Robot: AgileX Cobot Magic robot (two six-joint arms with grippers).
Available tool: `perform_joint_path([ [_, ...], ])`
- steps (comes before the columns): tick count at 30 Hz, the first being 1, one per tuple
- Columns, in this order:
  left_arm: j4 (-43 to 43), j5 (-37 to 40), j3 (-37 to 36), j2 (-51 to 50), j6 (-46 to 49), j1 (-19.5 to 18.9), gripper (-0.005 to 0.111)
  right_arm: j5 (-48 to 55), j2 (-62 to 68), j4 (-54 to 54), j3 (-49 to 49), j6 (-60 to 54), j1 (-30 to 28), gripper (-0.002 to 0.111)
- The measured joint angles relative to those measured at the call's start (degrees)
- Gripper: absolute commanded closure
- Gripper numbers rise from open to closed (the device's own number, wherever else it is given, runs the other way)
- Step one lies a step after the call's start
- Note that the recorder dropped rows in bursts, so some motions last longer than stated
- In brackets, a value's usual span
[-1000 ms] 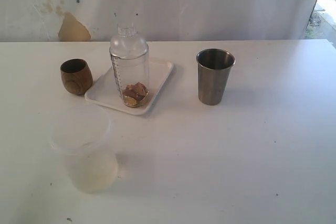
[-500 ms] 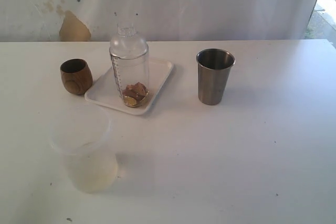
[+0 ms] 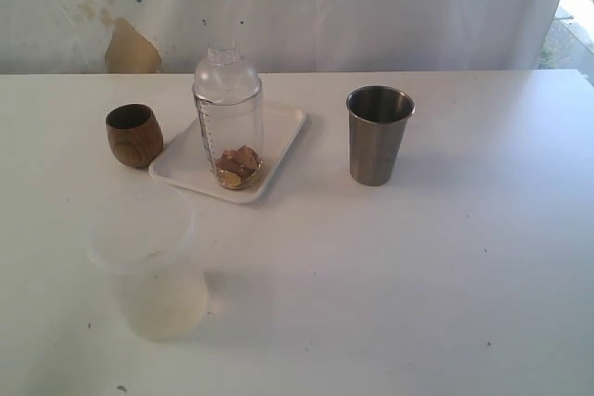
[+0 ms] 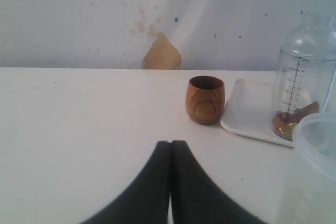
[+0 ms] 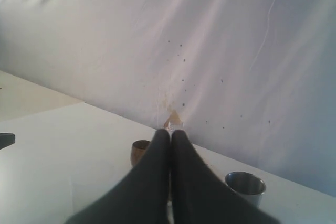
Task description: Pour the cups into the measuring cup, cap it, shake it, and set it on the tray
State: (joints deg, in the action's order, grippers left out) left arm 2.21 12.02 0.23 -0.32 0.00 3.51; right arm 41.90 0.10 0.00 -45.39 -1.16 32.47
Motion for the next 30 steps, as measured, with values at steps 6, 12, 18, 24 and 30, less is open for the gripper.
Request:
perform_joint_path([
  [6, 0.0, 0.0, 0.0, 0.0, 0.0, 0.0, 0.107, -5.0, 0.0, -0.4, 6.2, -1.1, -7.2, 0.108],
  [12, 0.0, 0.0, 0.0, 0.0, 0.0, 0.0, 0.107, -21.5, 0.1, -1.5, 18.3, -5.5, -17.7, 0.108],
  [18, 0.0, 0.0, 0.0, 0.0, 0.0, 0.0, 0.107, -31.8, 0.2, 0.6, 32.0, -5.6, -29.2, 0.108],
  [24, 0.0, 0.0, 0.0, 0.0, 0.0, 0.0, 0.107, -37.7, 0.2, 0.0, 41.8, -5.9, -33.8, 0.108],
  [30, 0.0, 0.0, 0.0, 0.0, 0.0, 0.0, 0.107, -29.2, 0.2, 0.0, 45.0, -4.5, -34.1, 0.108],
])
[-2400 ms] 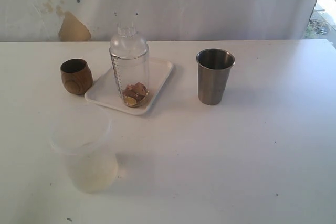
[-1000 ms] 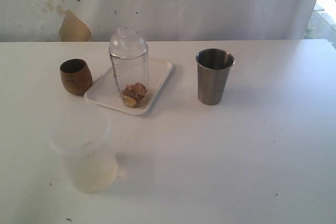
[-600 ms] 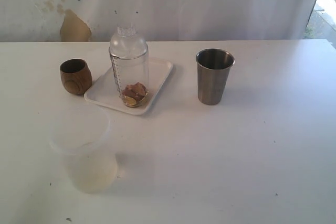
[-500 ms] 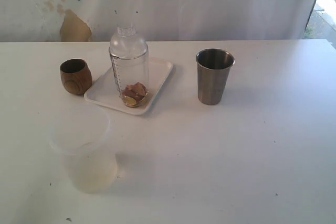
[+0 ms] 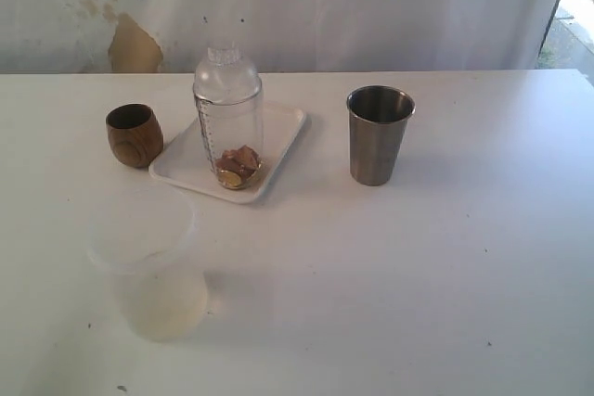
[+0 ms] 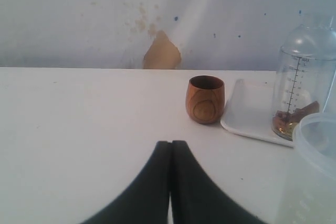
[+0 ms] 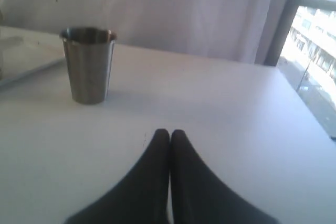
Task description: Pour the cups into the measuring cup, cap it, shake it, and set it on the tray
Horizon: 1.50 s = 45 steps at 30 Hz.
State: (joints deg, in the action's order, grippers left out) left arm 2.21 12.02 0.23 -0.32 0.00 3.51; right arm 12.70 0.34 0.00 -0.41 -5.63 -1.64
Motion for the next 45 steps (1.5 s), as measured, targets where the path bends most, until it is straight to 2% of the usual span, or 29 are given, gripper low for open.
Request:
perform_joint_path([
  [1, 0.0, 0.0, 0.0, 0.0, 0.0, 0.0, 0.107, 4.0, 0.0, 0.0, 0.1, 0.5, 0.0, 0.108],
  [4, 0.0, 0.0, 0.0, 0.0, 0.0, 0.0, 0.107, 6.5, 0.0, 0.0, 0.1, 2.7, 0.0, 0.108],
  [45, 0.0, 0.0, 0.0, 0.0, 0.0, 0.0, 0.107, 6.5, 0.0, 0.0, 0.1, 3.4, 0.0, 0.108],
])
